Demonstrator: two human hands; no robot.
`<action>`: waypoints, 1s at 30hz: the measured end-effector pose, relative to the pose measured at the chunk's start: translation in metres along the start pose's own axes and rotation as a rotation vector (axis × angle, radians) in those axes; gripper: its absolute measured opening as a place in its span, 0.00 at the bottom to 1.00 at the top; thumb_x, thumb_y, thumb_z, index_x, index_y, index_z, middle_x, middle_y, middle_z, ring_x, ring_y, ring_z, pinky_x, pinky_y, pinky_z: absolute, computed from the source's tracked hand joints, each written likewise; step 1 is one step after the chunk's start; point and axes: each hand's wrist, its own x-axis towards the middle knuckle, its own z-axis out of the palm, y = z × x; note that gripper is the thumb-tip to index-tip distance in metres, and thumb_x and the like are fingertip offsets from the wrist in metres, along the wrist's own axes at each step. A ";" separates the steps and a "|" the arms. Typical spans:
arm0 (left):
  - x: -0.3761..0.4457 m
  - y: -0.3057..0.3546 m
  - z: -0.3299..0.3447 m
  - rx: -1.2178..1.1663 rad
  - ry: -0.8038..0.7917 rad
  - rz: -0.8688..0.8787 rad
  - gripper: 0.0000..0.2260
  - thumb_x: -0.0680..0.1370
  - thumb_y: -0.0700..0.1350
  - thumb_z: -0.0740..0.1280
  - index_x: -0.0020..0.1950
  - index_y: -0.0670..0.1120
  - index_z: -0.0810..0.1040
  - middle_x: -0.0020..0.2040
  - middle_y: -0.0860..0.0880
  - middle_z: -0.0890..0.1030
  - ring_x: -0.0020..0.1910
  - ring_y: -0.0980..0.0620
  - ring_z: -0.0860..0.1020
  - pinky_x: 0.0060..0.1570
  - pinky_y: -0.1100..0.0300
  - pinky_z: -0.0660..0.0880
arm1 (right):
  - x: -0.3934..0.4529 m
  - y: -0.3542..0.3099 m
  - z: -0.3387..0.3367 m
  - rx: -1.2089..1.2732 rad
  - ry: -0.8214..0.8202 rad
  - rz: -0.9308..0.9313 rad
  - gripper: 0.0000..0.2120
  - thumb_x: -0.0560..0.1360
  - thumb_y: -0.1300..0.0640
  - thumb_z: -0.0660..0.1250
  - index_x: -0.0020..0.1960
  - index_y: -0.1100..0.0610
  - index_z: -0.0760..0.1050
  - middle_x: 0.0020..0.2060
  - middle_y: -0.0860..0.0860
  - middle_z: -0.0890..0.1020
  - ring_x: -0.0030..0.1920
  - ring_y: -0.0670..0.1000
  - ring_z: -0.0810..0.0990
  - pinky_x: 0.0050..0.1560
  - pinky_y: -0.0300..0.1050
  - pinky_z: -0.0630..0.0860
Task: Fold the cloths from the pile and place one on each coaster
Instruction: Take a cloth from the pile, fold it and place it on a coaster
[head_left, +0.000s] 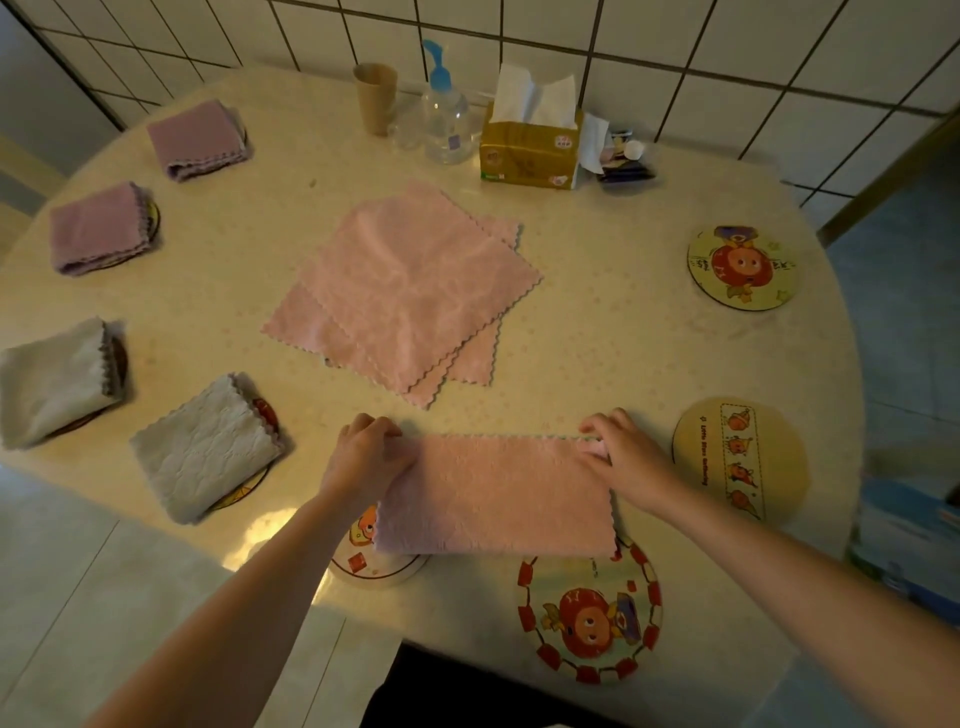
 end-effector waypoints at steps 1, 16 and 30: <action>0.001 0.000 -0.002 0.033 -0.017 0.007 0.13 0.74 0.53 0.69 0.55 0.49 0.78 0.53 0.50 0.72 0.56 0.48 0.69 0.57 0.54 0.69 | 0.001 0.000 0.000 -0.022 -0.015 -0.009 0.11 0.77 0.51 0.64 0.58 0.50 0.69 0.55 0.44 0.68 0.47 0.45 0.76 0.47 0.45 0.78; 0.000 0.041 -0.021 -0.138 0.422 0.034 0.16 0.77 0.38 0.64 0.64 0.44 0.72 0.62 0.44 0.74 0.61 0.44 0.70 0.59 0.51 0.71 | 0.006 -0.010 -0.017 -0.024 0.196 0.145 0.09 0.79 0.55 0.61 0.58 0.56 0.68 0.50 0.52 0.78 0.41 0.49 0.77 0.35 0.45 0.73; -0.079 -0.014 0.063 0.460 -0.048 0.583 0.26 0.82 0.58 0.50 0.79 0.57 0.47 0.79 0.54 0.46 0.78 0.48 0.41 0.73 0.49 0.40 | -0.062 -0.036 0.054 -0.519 0.101 -0.563 0.24 0.68 0.47 0.72 0.60 0.56 0.76 0.56 0.50 0.79 0.57 0.51 0.76 0.56 0.47 0.76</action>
